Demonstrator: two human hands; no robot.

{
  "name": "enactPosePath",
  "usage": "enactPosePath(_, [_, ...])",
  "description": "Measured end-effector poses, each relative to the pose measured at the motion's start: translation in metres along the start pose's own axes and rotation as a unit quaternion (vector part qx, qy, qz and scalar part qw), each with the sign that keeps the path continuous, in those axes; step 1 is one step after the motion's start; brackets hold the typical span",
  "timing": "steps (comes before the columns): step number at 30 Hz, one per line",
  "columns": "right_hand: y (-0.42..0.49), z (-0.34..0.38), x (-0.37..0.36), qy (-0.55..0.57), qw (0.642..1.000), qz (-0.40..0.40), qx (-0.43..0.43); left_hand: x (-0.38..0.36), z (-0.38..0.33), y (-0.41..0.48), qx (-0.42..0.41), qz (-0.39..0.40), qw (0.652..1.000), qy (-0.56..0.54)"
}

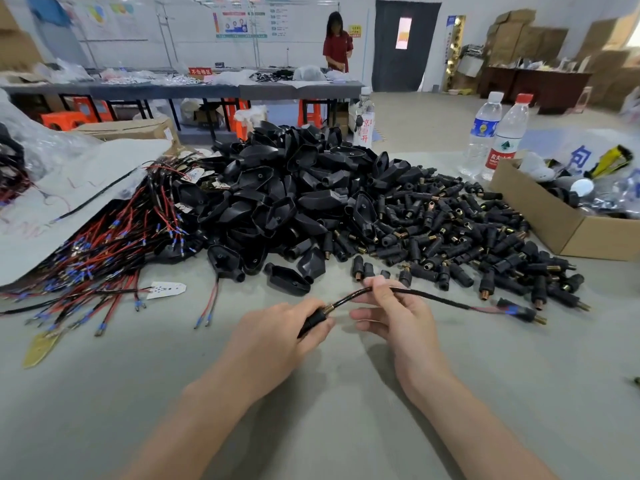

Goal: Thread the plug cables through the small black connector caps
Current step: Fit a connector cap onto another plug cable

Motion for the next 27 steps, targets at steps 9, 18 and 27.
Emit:
enactPosePath(9, [-0.043,-0.011,-0.089,0.074,0.99,0.078,-0.093,0.109,0.081,-0.06,0.076,0.014,0.972,0.222])
enactPosePath(18, [-0.082,-0.017,-0.164,0.129,0.968,0.121,-0.177,0.157,0.156,-0.134,0.204,-0.025,0.939,0.275])
enactPosePath(27, [-0.101,-0.02,-0.196,0.159,0.946,0.121,-0.256,0.174,0.181,-0.148,0.144,-0.129,0.932,0.305])
Point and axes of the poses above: each hand's wrist, its own y-axis towards the middle knuckle, its own x-axis out of the back of the hand, z = x × y, the point moved 1 cm from there along y, towards the middle knuckle, and after that the axes turned 6 degrees about -y, right-handed, at the moved point
